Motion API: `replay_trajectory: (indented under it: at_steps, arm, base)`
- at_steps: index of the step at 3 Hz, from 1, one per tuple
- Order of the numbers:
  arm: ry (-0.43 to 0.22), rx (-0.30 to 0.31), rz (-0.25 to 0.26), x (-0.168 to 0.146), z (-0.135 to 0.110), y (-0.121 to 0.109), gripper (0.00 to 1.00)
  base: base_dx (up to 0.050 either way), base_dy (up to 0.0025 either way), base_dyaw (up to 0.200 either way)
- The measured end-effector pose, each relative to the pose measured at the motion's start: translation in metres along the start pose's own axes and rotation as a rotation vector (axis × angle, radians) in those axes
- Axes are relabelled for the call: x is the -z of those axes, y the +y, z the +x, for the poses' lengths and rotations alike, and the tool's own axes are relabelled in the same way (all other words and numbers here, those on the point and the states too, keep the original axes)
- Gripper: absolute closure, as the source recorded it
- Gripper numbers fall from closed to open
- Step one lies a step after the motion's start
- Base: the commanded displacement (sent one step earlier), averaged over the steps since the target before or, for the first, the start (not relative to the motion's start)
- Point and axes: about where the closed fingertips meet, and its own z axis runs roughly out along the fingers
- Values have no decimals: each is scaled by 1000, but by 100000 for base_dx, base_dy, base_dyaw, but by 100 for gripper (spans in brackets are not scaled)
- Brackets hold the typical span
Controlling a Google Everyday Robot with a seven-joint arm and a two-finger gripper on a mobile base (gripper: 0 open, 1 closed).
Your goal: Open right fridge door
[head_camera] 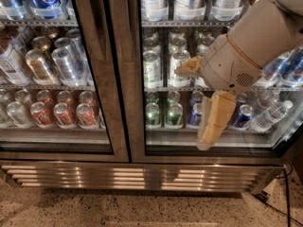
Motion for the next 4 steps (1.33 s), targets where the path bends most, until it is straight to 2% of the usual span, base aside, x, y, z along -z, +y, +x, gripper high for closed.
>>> replay_trajectory:
  at_steps: [2,3,4]
  arm:
    - [-21,-2,6,3,2,0,0]
    - [-167,-12,-2,8,28,-4,0]
    - [-255,-3,-12,5,20,-5,0]
  base:
    - [0,0,0]
    - [0,0,0]
    - [0,0,0]
